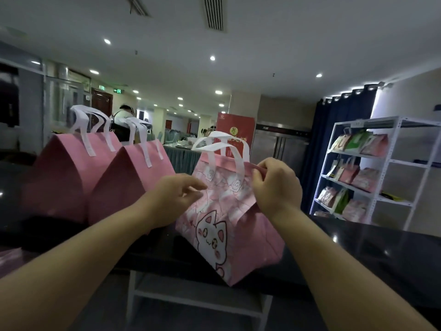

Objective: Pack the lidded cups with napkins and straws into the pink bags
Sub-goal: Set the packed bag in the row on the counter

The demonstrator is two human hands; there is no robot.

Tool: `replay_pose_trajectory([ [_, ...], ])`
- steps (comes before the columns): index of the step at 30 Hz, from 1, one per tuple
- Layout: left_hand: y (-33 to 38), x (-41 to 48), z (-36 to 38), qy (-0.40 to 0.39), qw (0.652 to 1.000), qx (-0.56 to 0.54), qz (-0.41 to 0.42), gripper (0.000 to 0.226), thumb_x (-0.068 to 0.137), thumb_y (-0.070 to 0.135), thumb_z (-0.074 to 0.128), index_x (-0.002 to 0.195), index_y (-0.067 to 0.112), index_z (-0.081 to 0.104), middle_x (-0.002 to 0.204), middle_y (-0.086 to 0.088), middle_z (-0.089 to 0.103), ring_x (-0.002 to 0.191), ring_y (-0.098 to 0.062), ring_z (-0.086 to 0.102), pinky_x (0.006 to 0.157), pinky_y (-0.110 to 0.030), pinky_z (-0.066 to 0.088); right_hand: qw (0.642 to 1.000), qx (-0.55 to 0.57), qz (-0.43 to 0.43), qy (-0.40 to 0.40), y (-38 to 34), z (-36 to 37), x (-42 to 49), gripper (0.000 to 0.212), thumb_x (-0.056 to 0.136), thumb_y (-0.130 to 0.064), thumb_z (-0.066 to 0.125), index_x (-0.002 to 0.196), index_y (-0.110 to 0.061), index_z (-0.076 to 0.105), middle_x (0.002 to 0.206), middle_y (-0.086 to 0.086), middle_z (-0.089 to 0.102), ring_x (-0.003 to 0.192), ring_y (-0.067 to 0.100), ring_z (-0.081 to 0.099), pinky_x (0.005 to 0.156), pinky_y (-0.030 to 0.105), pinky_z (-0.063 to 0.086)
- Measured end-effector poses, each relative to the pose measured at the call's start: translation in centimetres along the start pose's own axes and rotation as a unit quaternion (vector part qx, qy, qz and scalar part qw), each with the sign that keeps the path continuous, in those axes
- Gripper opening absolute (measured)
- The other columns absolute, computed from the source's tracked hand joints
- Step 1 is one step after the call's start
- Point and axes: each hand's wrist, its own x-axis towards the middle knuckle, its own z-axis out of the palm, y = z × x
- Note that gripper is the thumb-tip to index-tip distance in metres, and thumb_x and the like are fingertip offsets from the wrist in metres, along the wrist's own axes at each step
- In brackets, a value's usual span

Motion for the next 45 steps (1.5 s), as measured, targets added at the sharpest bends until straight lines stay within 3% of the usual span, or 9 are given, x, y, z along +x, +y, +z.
replay_pose_trajectory([
  [4,-0.9,0.1,2.5,-0.071,0.995,-0.063,-0.036,0.017,0.087,0.035,0.059,0.101,0.031,0.066,0.095,0.015,0.066,0.089,0.001,0.061,0.083,-0.031,0.052,0.997,0.000,0.061,-0.043,-0.6,2.7,-0.8,0.014,0.092,-0.019,0.051,0.079,-0.013,0.049,0.077,0.000,0.052,0.064,0.019,0.049,0.049,0.025,0.029],
  [7,-1.7,0.0,3.8,-0.107,0.991,-0.056,-0.051,0.043,0.076,0.047,0.067,0.115,0.030,0.059,0.106,0.016,0.062,0.096,-0.003,0.059,0.086,-0.031,0.051,0.989,0.089,0.043,-0.108,-0.7,3.2,-1.0,0.026,0.092,-0.041,0.051,0.087,-0.016,0.057,0.082,-0.002,0.059,0.071,0.015,0.054,0.057,0.029,0.043],
  [9,-2.5,0.0,3.9,-0.100,0.993,-0.038,-0.054,0.054,0.073,0.035,0.075,0.123,0.025,0.054,0.116,0.008,0.059,0.102,-0.007,0.058,0.087,-0.033,0.051,0.971,0.164,0.042,-0.166,-0.3,2.9,-1.2,0.031,0.089,-0.051,0.051,0.092,-0.022,0.061,0.087,-0.005,0.062,0.078,0.010,0.058,0.066,0.030,0.050],
  [11,-3.3,0.1,3.7,-0.079,0.995,-0.031,-0.054,0.053,0.074,0.018,0.074,0.123,0.021,0.054,0.117,0.003,0.060,0.102,-0.009,0.058,0.089,-0.034,0.050,0.940,0.238,0.057,-0.239,0.8,2.8,-1.8,0.018,0.087,-0.046,0.058,0.100,-0.035,0.061,0.099,-0.011,0.062,0.088,0.001,0.060,0.073,0.023,0.053],
  [15,-4.1,0.4,2.8,-0.052,0.997,-0.001,-0.049,0.044,0.074,0.008,0.063,0.117,0.018,0.059,0.110,0.001,0.064,0.096,-0.014,0.060,0.084,-0.037,0.051,0.912,0.170,0.048,-0.370,3.2,3.6,-3.5,0.076,0.080,-0.007,0.063,0.143,-0.037,0.032,0.132,-0.005,0.045,0.120,0.011,0.048,0.092,0.036,0.051],
  [23,-6.3,2.1,1.4,0.017,0.990,0.097,-0.103,0.021,0.072,0.009,0.061,0.093,0.011,0.060,0.094,-0.009,0.067,0.089,-0.028,0.060,0.073,-0.041,0.050,0.933,0.143,0.045,-0.328,1.0,8.3,-3.0,0.079,0.077,0.002,0.059,0.143,-0.030,0.030,0.126,0.003,0.044,0.115,0.019,0.047,0.094,0.040,0.048],
  [31,-8.7,3.6,1.1,0.027,0.969,0.212,-0.125,0.022,0.074,0.008,0.056,0.096,0.009,0.053,0.097,-0.014,0.063,0.091,-0.036,0.057,0.068,-0.039,0.045,0.931,0.128,0.048,-0.340,-0.5,11.6,-2.0,0.073,0.081,-0.003,0.059,0.144,-0.024,0.029,0.135,0.005,0.041,0.120,0.021,0.044,0.098,0.039,0.045],
  [38,-6.5,2.6,-0.3,0.054,0.970,0.205,-0.121,0.041,0.074,0.029,0.073,0.108,0.012,0.057,0.107,-0.009,0.063,0.100,-0.029,0.057,0.082,-0.038,0.046,0.951,0.078,0.003,-0.299,-1.0,7.9,-1.2,0.060,0.085,-0.027,0.066,0.138,-0.021,0.039,0.132,0.002,0.047,0.121,0.020,0.046,0.099,0.039,0.042],
  [45,-0.9,-2.5,-3.6,0.092,0.975,0.193,-0.057,0.032,0.074,0.039,0.072,0.097,0.018,0.063,0.090,0.002,0.067,0.081,-0.019,0.062,0.075,-0.039,0.052,0.971,0.088,-0.113,-0.189,-3.9,1.2,-1.9,0.032,0.086,-0.023,0.065,0.116,-0.014,0.059,0.110,0.001,0.061,0.098,0.015,0.058,0.081,0.031,0.050],
])
